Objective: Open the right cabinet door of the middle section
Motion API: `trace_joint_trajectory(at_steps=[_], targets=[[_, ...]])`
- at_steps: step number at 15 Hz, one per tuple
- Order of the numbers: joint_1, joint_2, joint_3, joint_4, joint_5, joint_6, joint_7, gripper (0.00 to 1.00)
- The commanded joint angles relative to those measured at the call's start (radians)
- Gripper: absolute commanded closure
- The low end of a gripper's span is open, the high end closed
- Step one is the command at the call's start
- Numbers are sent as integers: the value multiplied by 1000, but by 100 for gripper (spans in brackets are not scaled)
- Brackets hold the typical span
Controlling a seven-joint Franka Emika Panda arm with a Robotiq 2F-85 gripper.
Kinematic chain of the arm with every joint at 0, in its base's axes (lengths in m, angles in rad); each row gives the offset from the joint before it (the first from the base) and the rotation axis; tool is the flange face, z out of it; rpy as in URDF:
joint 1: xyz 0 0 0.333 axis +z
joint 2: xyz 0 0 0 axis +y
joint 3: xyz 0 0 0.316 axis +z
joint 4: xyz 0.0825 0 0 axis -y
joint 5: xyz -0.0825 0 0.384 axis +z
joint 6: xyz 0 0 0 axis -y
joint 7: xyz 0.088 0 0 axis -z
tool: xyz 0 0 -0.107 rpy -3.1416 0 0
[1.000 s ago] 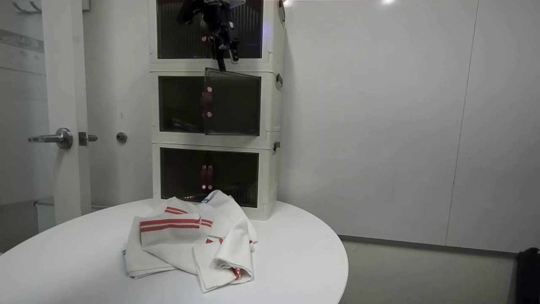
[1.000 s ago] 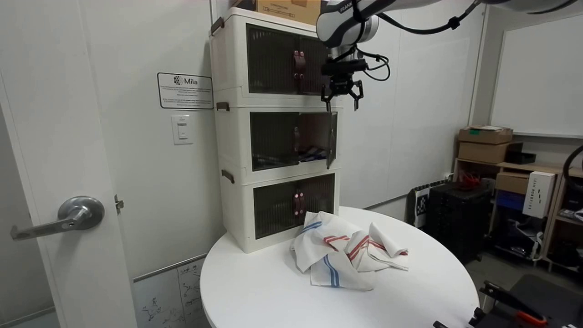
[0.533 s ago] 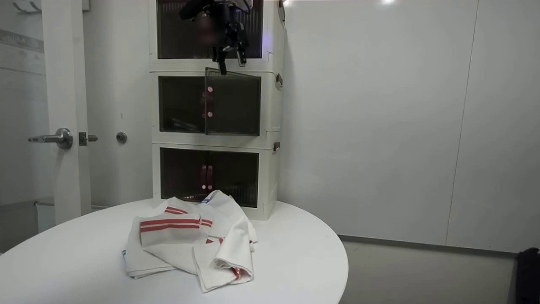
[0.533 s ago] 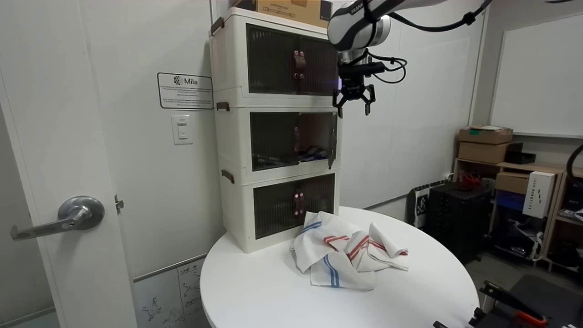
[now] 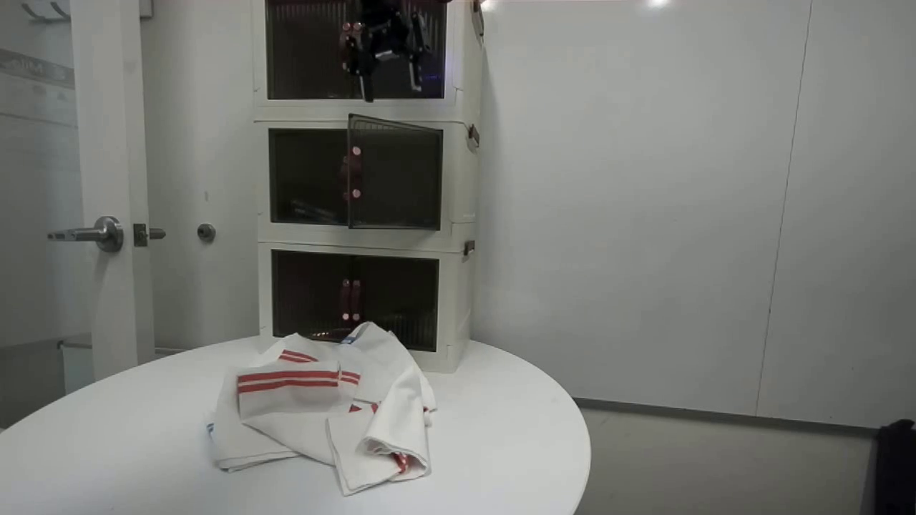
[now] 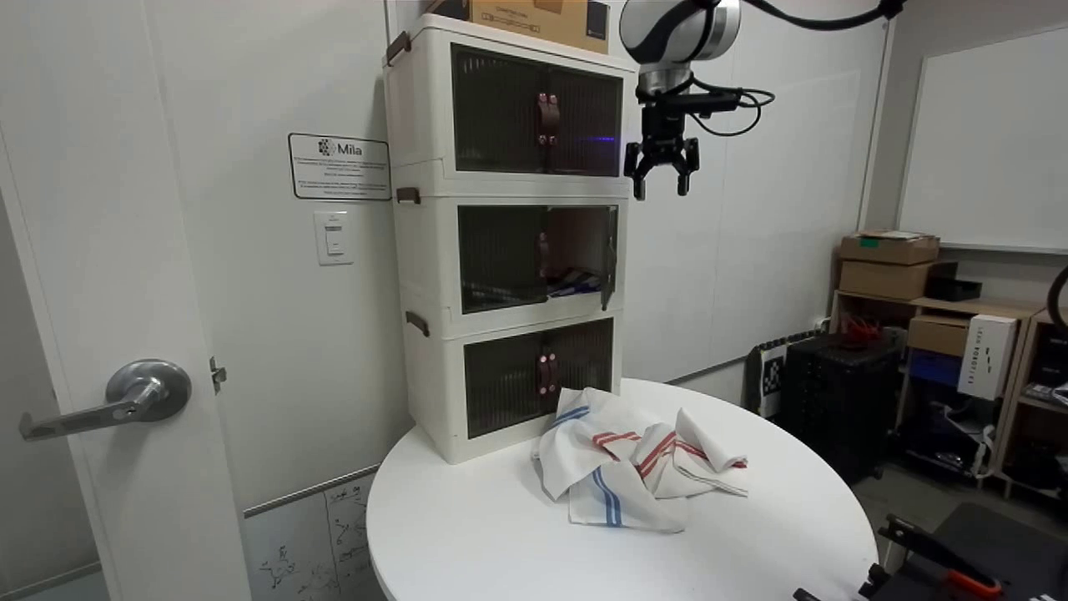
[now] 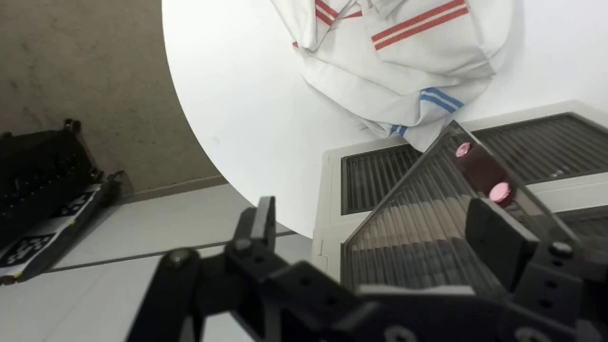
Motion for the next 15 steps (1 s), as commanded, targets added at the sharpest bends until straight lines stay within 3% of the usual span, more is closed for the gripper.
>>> trace_joint_trajectory(at_steps=[1, 5, 11, 15], targets=[[-11, -123, 33, -59, 66, -85, -176, 0], [16, -179, 61, -78, 104, -152, -236, 0], [85, -107, 116, -78, 68, -65, -77, 0], [127, 1, 124, -23, 30, -10, 109, 0]])
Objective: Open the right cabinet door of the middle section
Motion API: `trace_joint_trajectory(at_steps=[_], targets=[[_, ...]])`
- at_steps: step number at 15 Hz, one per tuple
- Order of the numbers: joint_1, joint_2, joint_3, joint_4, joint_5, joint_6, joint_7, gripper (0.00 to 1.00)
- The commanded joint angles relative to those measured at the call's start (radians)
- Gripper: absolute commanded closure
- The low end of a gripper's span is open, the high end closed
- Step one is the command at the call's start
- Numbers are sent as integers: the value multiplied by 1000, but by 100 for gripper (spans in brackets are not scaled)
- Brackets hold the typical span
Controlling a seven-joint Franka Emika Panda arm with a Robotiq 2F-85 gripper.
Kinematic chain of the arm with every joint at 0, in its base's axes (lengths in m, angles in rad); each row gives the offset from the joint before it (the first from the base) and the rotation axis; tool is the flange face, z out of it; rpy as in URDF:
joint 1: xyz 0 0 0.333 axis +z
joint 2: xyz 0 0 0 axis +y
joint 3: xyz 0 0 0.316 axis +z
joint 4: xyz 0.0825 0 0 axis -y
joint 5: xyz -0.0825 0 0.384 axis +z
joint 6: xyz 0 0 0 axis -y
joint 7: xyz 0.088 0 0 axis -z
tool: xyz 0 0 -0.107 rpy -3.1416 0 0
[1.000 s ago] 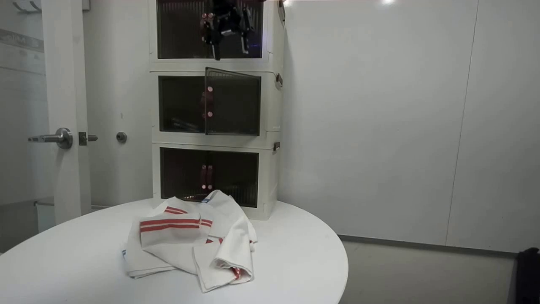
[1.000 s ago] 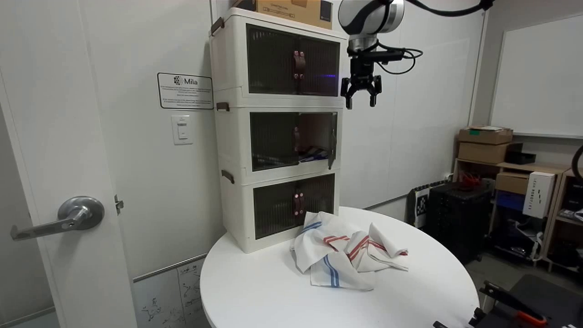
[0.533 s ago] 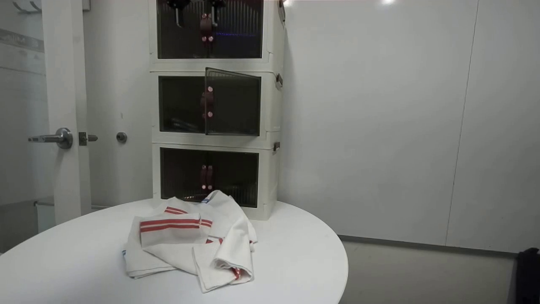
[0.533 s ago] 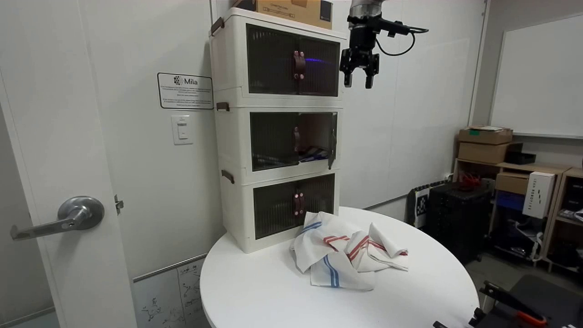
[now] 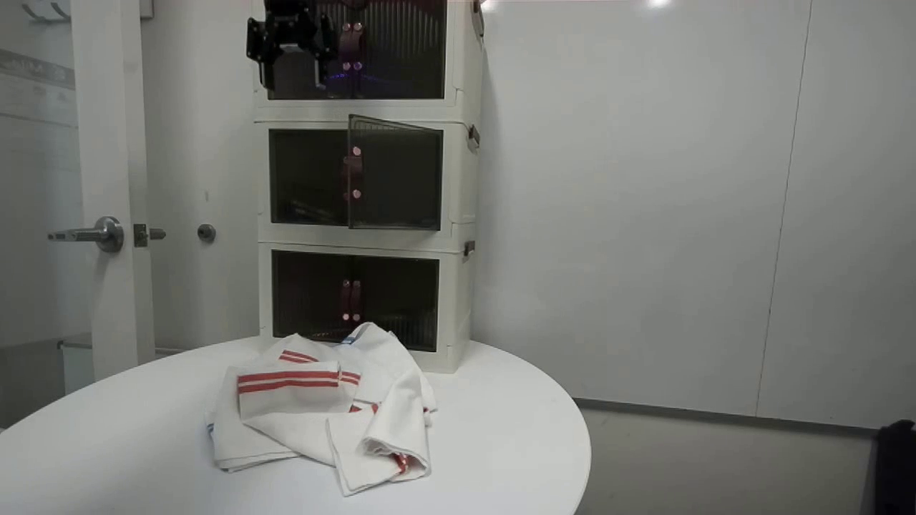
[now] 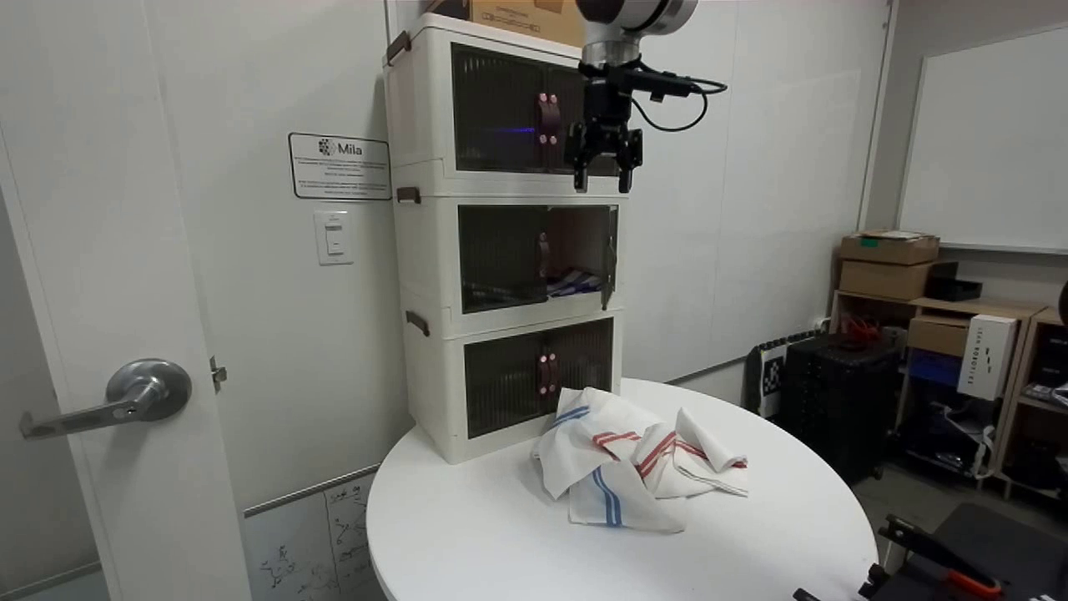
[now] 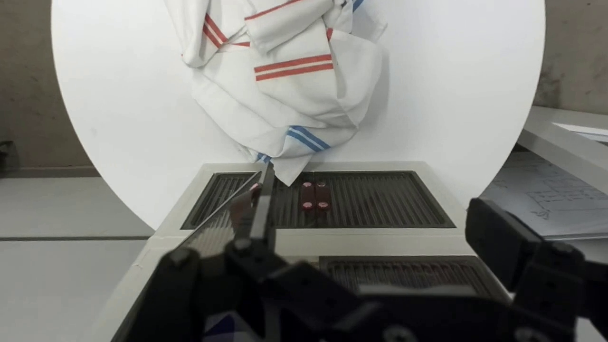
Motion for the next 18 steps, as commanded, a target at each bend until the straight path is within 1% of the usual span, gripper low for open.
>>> trace_joint_trajectory(at_steps=[1, 3, 6, 10, 12, 18], targets=[[31, 99, -5, 72, -45, 27, 173, 0], [40, 140, -15, 105, -59, 25, 262, 0], [42, 179, -21, 149, -60, 28, 315, 0], [46, 214, -28, 216, -57, 25, 355, 0], [44, 228, -32, 247, -55, -4, 372, 0], [21, 259, -50, 306, -36, -113, 352, 0]])
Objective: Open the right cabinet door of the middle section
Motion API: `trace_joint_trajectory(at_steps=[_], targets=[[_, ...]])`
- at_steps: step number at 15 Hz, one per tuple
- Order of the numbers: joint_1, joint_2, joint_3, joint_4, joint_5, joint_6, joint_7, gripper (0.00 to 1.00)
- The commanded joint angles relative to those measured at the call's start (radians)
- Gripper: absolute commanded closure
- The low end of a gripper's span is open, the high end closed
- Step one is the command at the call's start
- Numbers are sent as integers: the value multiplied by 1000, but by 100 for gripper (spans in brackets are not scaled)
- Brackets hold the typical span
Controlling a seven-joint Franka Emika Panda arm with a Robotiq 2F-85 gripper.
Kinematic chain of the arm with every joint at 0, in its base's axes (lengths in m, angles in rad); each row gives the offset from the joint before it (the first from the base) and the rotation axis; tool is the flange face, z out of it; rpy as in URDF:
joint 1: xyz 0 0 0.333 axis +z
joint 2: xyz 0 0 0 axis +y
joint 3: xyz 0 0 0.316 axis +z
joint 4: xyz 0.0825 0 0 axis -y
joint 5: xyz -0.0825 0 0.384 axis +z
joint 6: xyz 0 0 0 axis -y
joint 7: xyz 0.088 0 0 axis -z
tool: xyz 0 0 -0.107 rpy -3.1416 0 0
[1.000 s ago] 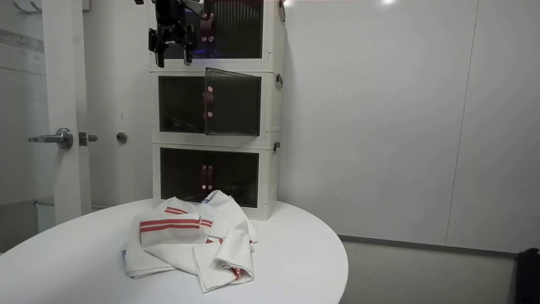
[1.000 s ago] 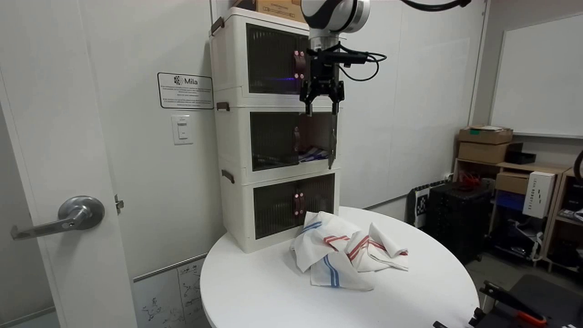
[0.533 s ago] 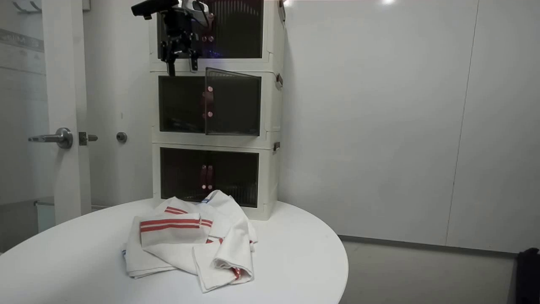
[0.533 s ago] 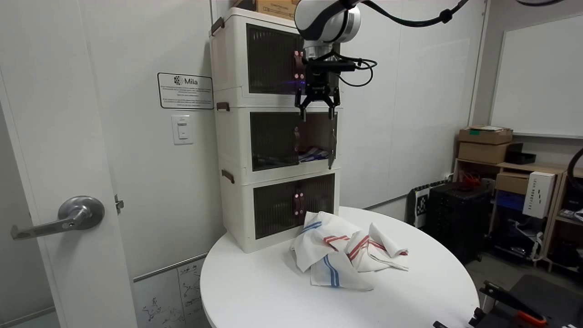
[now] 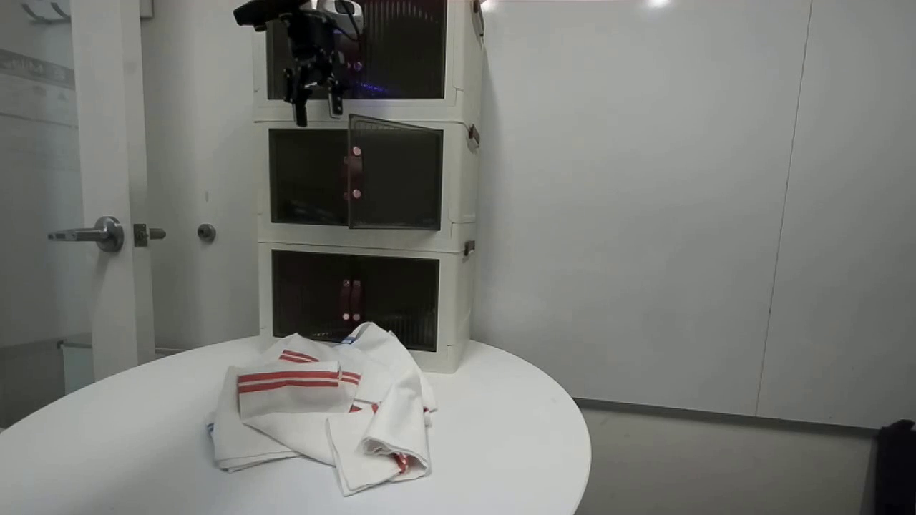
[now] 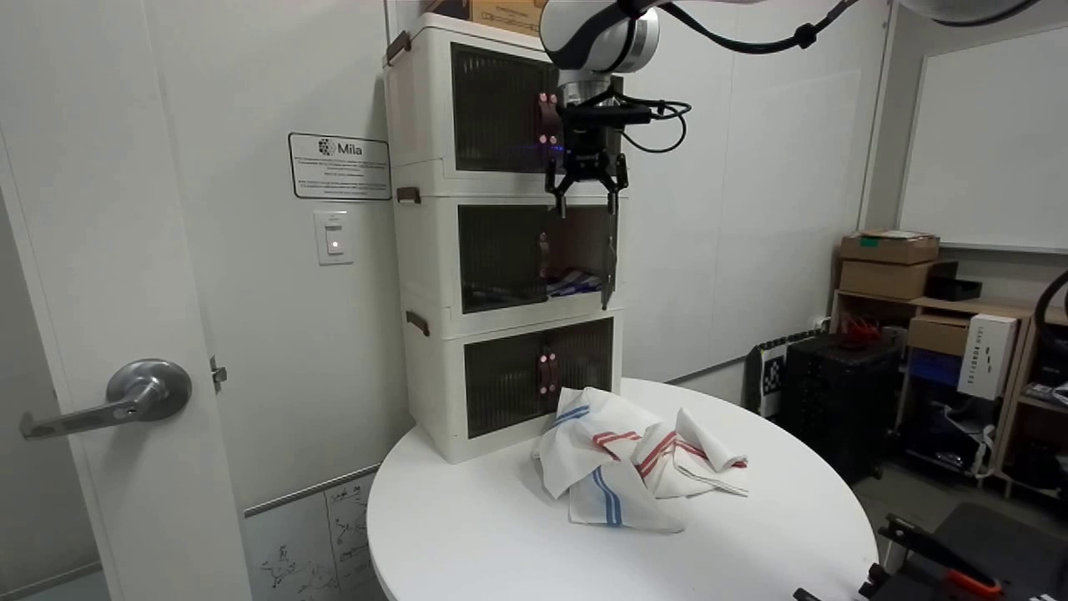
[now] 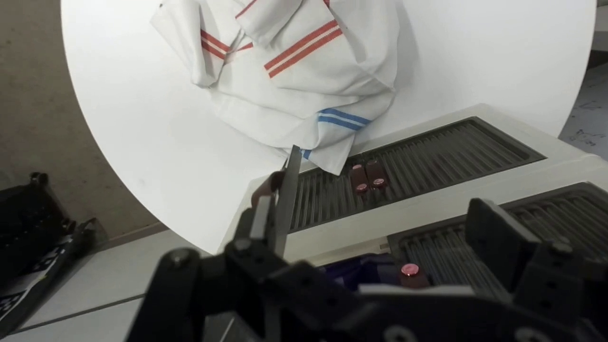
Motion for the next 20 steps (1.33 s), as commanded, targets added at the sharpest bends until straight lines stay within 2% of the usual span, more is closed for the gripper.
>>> trace_joint_trajectory(at_steps=[1, 13, 20], targets=[[-9, 43, -23, 82, 14, -71, 4, 0], [-67, 161, -94, 198, -9, -48, 75, 0], [-127, 139, -118, 201, 6, -94, 21, 0]])
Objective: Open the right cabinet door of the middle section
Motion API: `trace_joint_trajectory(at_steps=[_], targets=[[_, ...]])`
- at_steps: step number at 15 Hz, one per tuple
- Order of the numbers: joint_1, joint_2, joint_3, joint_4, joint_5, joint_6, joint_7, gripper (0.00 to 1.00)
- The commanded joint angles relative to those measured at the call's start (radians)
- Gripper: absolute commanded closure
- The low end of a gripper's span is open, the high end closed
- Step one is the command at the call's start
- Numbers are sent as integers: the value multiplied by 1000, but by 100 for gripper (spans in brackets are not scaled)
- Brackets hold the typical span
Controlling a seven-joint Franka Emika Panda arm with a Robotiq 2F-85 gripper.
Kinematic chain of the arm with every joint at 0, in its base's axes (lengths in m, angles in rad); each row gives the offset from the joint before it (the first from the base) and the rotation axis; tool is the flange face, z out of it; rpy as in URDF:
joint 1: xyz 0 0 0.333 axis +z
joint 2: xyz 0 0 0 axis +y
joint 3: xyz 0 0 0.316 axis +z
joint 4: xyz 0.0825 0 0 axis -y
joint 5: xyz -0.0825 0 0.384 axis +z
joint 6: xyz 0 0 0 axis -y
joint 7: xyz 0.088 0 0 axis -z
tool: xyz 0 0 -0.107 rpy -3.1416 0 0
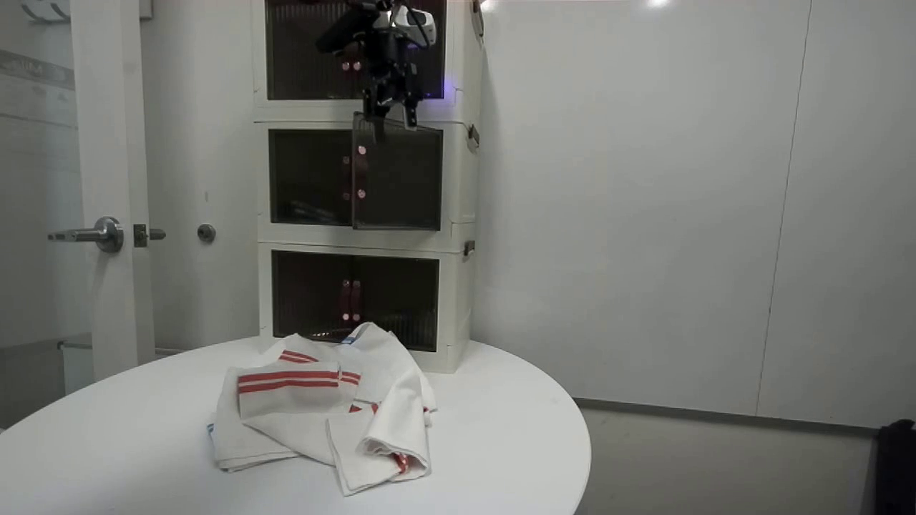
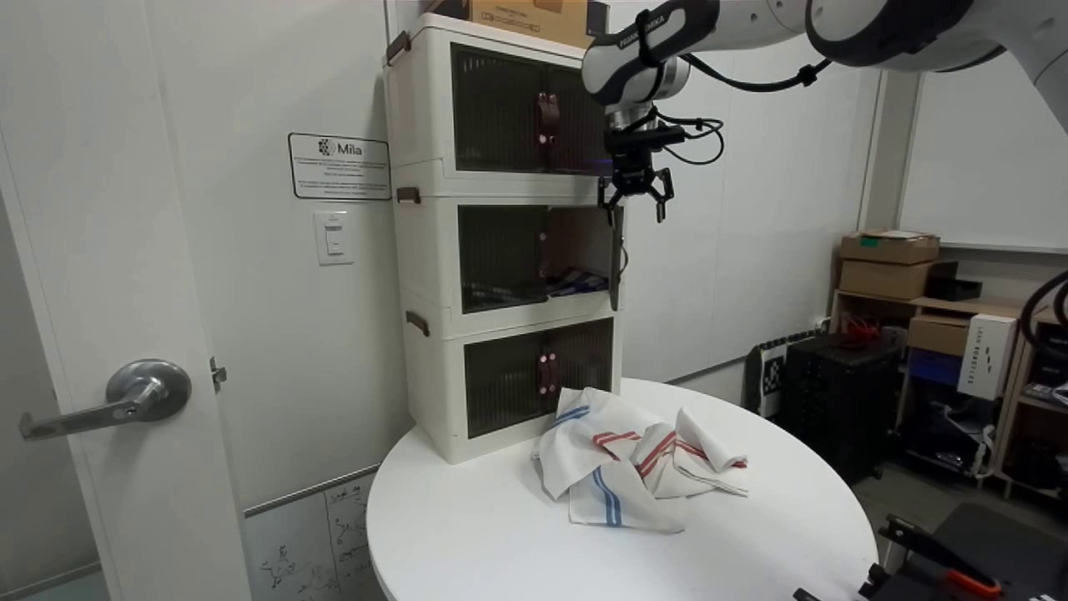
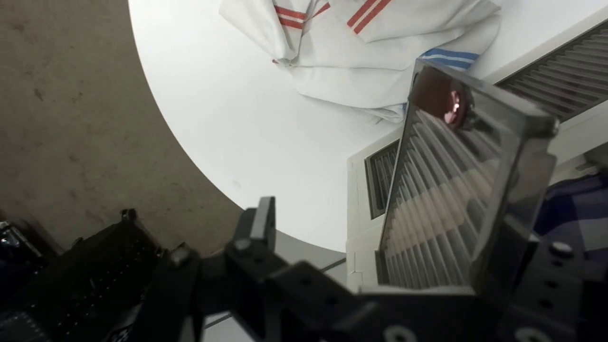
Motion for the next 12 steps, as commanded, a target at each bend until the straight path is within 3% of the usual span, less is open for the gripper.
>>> trace_joint_trajectory(at_steps=[1, 7, 12], targets=[[-33, -17, -6, 28, 9, -53, -40, 0], [-70, -42, -8, 10, -43, -63, -174, 0], [-110, -12, 3, 29, -56, -59, -395, 0]])
